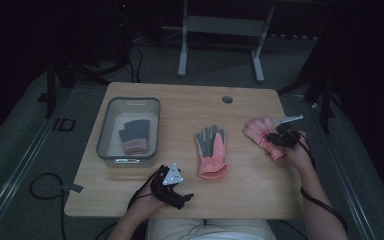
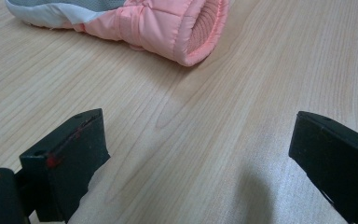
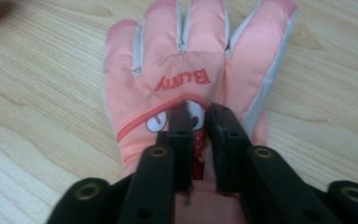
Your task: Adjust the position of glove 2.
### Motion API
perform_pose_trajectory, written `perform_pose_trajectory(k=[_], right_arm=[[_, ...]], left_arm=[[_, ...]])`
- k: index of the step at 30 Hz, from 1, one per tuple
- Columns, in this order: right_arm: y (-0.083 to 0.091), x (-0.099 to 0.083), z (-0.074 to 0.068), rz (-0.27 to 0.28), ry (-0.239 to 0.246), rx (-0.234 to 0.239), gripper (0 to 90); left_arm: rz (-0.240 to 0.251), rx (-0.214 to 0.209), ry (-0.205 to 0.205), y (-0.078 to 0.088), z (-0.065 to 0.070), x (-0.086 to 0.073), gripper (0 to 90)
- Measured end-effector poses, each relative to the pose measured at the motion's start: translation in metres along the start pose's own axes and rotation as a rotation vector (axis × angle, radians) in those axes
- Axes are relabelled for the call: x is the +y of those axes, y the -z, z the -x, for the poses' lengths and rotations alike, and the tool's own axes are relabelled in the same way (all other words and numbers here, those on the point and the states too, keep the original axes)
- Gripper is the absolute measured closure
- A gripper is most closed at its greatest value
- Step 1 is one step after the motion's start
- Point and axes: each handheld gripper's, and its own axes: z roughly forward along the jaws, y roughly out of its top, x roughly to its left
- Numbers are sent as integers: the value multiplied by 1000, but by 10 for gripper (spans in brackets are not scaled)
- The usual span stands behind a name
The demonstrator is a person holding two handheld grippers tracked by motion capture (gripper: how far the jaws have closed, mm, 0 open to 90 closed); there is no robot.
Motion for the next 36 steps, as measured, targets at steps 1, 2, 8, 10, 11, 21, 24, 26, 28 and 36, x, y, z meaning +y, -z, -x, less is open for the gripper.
perform_pose_trajectory(k=[1,2,8,10,11,21,24,26,28,36], right_arm=[[3,1,-2,15,-12,-10,839],[7,2,-4,35,-21,-19,847],[32,10,-24,106,-122,-17,855],[41,14,-33,115,-135,-42,855],[45,16,-37,125,-155,-46,855],[87,22,-73,188,-279,-138,855],[94,20,-81,196,-310,-170,855],[94,18,-86,193,-327,-185,854],[94,14,-92,191,-341,-212,854],[82,2,-102,209,-402,-235,852]], left_arm=[[3,-1,0,0,0,0,39],[5,-1,1,0,0,0,39],[11,-1,6,1,0,0,39],[11,-2,2,2,0,0,39],[10,-3,1,2,0,-1,39],[18,-4,0,2,1,0,39],[20,-4,-1,2,1,0,39],[19,-4,0,2,1,0,39],[19,-5,-1,2,1,0,39],[20,-7,-11,2,2,0,38]])
